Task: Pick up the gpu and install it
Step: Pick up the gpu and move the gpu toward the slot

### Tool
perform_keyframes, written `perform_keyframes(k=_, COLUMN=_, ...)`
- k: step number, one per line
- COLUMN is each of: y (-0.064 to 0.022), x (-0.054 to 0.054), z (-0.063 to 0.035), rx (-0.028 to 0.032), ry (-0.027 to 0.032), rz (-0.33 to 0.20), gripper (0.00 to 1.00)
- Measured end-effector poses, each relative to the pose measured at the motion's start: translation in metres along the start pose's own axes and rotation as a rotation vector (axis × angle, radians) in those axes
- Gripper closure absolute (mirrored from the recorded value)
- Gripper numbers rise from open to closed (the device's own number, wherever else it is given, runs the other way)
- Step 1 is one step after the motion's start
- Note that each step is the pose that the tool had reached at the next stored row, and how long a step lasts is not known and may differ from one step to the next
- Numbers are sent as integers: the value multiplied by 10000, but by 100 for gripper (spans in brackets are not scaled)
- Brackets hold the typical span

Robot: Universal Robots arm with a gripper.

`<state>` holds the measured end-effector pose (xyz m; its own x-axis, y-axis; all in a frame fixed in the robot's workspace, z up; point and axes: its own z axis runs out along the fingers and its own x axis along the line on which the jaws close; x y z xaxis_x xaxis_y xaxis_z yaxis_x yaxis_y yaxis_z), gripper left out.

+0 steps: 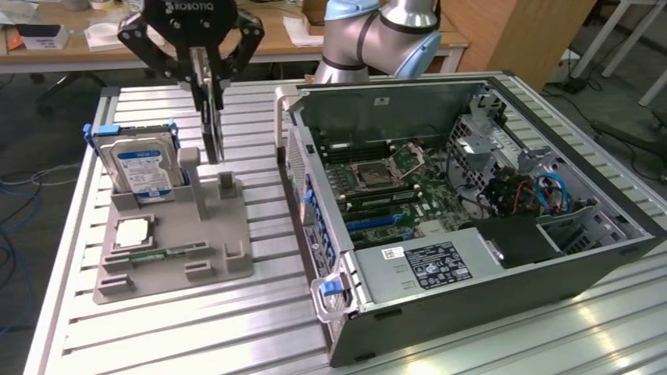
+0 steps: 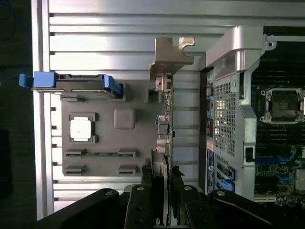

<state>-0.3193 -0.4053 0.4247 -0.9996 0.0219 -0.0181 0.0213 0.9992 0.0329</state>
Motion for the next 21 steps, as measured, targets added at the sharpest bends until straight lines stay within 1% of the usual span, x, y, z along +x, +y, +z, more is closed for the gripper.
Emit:
perform_keyframes(k=3, y=4, x=-2, z=-107, rx=0, ry=0, rz=0, gripper=74)
perform_keyframes(k=6, y=5, x=-15, z=-168, rx=-4, ry=0, rz=-3, gripper=74)
perform_keyframes(k=8, y=6, x=-32, z=-173, rx=-7, ry=-1, rz=0, gripper=74)
perform_keyframes(k=10, y=7, x=-71, z=-178, rx=-6, ry=0, rz=1, gripper=74)
perform_keyframes(k=16, y=11, x=-274, z=-175, rx=-6, ry=0, rz=-1, gripper=74)
perform_keyframes(k=21, y=13, x=-405, z=-174, rx=-5, ry=1, rz=3, gripper=74)
